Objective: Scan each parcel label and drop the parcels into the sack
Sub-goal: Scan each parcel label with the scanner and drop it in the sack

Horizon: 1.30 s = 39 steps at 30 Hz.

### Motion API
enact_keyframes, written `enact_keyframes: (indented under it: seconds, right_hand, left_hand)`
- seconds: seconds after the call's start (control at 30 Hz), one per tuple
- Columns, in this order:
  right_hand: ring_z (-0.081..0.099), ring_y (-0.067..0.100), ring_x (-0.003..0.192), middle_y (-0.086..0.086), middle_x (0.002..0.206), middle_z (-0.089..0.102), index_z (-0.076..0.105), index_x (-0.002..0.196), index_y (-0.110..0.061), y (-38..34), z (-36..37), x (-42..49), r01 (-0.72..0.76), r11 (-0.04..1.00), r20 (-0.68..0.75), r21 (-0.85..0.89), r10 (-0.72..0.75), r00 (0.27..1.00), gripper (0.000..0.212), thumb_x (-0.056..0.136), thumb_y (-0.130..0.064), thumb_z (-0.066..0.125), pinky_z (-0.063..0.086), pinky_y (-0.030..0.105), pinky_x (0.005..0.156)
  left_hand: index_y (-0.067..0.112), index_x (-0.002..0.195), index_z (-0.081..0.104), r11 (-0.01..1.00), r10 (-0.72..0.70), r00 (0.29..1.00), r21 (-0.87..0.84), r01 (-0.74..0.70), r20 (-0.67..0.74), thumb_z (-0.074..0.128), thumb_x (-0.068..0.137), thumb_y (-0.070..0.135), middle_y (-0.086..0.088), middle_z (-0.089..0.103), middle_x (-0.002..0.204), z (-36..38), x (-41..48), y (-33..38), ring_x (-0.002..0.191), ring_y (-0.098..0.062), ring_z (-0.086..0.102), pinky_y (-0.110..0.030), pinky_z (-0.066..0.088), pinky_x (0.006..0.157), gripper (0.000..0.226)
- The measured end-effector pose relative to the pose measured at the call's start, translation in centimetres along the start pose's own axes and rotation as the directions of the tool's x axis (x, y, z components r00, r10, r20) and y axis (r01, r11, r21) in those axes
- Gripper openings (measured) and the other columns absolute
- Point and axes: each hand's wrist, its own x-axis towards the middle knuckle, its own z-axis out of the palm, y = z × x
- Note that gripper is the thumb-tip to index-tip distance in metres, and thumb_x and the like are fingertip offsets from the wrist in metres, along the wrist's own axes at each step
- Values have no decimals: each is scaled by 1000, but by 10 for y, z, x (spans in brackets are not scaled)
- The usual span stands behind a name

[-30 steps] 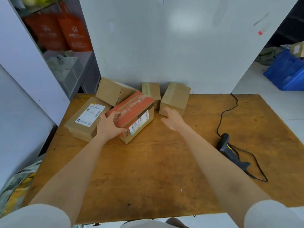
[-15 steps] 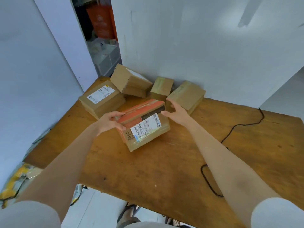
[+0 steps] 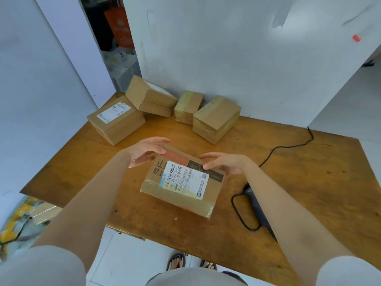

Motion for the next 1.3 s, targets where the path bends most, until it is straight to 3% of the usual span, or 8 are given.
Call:
enact_keyframes:
  seconds: [0.4, 0.57, 0.67, 0.77, 0.97, 1.1, 1.23, 1.3]
  right_hand:
    - [48, 29, 124, 5, 138, 49, 38, 132, -50, 16, 24, -7, -22, 985, 37, 171, 16, 999, 79, 70, -23, 79, 38, 71, 98]
    - [59, 26, 105, 5, 118, 60, 37, 138, -44, 46, 16, -12, 99, 924, -199, 369, -25, 980, 90, 61, -39, 83, 49, 63, 88]
    - [64, 20, 82, 2, 101, 66, 43, 138, -41, 61, 16, -14, 211, 859, -273, 467, -87, 958, 87, 61, -45, 83, 54, 49, 74]
    - [55, 35, 123, 12, 134, 58, 51, 133, -37, 63, 21, -15, 299, 789, -300, 537, -153, 942, 67, 71, -41, 78, 44, 63, 98]
    - [45, 37, 131, 17, 143, 48, 57, 125, -41, 63, 25, -28, 323, 744, -312, 585, -161, 936, 52, 76, -39, 74, 29, 66, 108]
    - [55, 25, 97, 9, 116, 59, 57, 127, -37, 67, 29, -38, 327, 763, -338, 558, -151, 929, 50, 80, -47, 70, 48, 47, 95]
    - [62, 24, 112, 11, 121, 63, 59, 121, -13, 80, 25, -56, 697, 389, -765, 603, 34, 643, 31, 93, -25, 59, 51, 39, 93]
    - [61, 27, 113, 8, 112, 64, 60, 109, -14, 94, 25, -67, 764, 454, -889, 458, 248, 385, 16, 94, -11, 54, 51, 33, 89]
  left_hand:
    - [36, 126, 59, 997, -30, 999, 72, 32, -25, 91, 49, 41, -9, 67, 119, 39, 31, 27, 102, -26, 68, -38, 57, 74, 83]
    - [31, 143, 40, 994, -8, 925, 101, 50, -379, 66, 58, 80, -4, 40, 151, 27, 39, 18, 138, -30, 37, -53, 25, 112, 102]
    - [38, 151, 12, 972, -171, 977, -186, 146, -130, 78, 45, 74, -17, 26, 157, 26, 40, -2, 140, -41, 30, -64, 20, 112, 130]
    - [36, 151, 17, 963, -170, 979, -193, 189, 115, 87, 43, 61, -20, 41, 148, 46, 40, -18, 129, -42, 47, -68, 32, 105, 131]
    - [40, 149, 21, 950, -126, 982, -268, 161, 142, 93, 44, 39, -15, 49, 139, 64, 51, -29, 122, -40, 53, -70, 43, 92, 128]
    - [36, 144, 34, 968, -117, 979, -202, 150, 166, 84, 56, 28, -10, 56, 133, 73, 55, -35, 117, -34, 57, -65, 48, 91, 101]
    - [31, 146, 33, 959, -113, 987, -247, 138, 111, 85, 58, 25, -5, 55, 134, 78, 56, -38, 122, -28, 53, -54, 55, 83, 102]
    - [26, 140, 43, 962, -117, 986, -232, 142, 118, 90, 49, 28, -2, 59, 129, 77, 54, -39, 123, -24, 52, -49, 56, 79, 102]
